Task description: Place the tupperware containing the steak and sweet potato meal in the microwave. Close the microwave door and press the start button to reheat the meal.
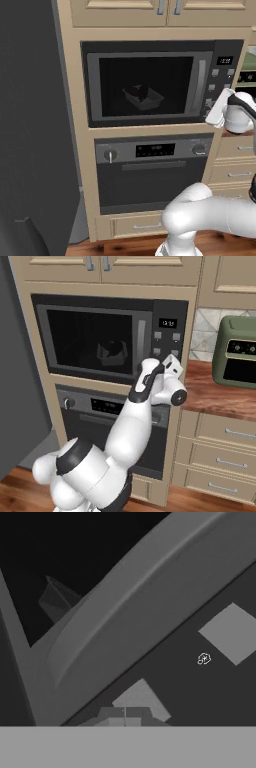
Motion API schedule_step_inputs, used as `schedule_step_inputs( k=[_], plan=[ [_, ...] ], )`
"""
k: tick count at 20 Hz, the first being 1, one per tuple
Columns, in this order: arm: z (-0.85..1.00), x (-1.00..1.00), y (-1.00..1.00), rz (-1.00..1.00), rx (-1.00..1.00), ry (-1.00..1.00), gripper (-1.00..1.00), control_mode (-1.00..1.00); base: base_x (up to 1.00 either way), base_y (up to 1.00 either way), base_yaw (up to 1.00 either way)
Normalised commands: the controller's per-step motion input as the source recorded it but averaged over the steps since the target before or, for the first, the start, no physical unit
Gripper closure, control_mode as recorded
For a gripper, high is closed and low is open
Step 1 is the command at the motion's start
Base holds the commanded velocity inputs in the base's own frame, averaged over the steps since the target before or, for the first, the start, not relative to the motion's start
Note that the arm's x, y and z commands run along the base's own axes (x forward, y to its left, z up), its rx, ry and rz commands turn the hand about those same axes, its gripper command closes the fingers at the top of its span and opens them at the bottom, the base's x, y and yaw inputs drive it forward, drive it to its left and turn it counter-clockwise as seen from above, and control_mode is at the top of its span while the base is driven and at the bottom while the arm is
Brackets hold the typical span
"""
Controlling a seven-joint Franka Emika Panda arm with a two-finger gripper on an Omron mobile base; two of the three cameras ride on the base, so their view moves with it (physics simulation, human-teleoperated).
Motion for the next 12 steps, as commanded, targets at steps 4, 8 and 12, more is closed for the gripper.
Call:
schedule_step_inputs(
  k=[4, 8, 12],
  plan=[
    [-0.13, 0.31, -0.10, 0.00, 0.00, 0.00, 1.00, -1.00, 0.00, 0.00, 0.00],
    [-0.14, 0.32, -0.09, 0.00, 0.00, 0.00, 1.00, -1.00, 0.00, 0.00, 0.00],
    [-0.08, 0.43, -0.01, -0.04, 0.00, 0.00, 1.00, -1.00, 0.00, 0.00, 0.00]
  ],
)
